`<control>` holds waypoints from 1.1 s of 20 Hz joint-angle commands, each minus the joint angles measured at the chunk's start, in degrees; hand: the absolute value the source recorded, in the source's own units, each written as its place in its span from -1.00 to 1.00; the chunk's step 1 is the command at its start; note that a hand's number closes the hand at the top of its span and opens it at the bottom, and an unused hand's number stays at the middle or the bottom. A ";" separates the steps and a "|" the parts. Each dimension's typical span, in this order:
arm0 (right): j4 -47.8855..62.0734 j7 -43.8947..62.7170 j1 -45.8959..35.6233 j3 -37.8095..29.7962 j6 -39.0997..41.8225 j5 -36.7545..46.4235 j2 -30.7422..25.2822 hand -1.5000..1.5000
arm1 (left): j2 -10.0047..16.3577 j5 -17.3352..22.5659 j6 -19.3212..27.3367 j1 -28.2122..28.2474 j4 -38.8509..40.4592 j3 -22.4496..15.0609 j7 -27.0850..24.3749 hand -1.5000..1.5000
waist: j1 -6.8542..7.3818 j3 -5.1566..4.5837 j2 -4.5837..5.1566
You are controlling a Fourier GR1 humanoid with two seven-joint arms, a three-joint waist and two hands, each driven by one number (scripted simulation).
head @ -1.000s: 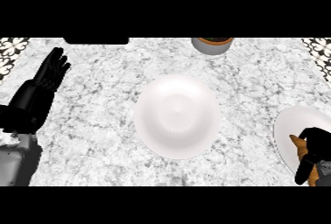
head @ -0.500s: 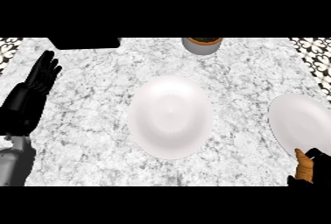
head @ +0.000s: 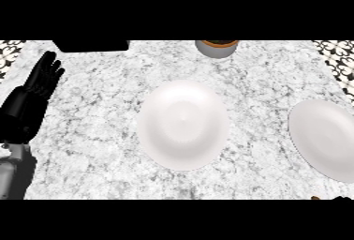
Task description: Pick the croissant from the plate and place it in the plate
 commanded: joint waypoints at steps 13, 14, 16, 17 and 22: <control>-11.78 4.05 -23.63 15.37 12.46 9.09 16.41 1.00 | 0.16 0.50 -2.72 -5.45 3.54 0.85 0.22 0.00 | 3.24 0.09 0.81; -10.85 6.47 -26.83 19.10 15.75 12.82 19.86 1.00 | -2.47 -1.93 -0.76 -3.42 3.56 -1.59 -1.34 0.00 | 3.35 0.05 0.79; -3.02 7.40 -33.71 17.79 17.50 11.43 25.70 1.00 | -2.74 -2.43 -0.49 -1.79 -0.74 -2.20 -0.43 0.00 | 3.70 0.10 0.74; -5.22 9.22 -37.61 16.71 22.20 9.91 27.83 1.00 | -1.72 -0.78 -1.98 -3.75 1.91 -0.56 -0.89 0.00 | 3.70 0.06 0.84; 9.48 12.08 -50.82 14.42 18.05 6.33 34.04 1.00 | -3.77 -2.16 -1.51 -2.14 1.06 -2.07 -1.12 0.00 | 3.60 0.12 0.82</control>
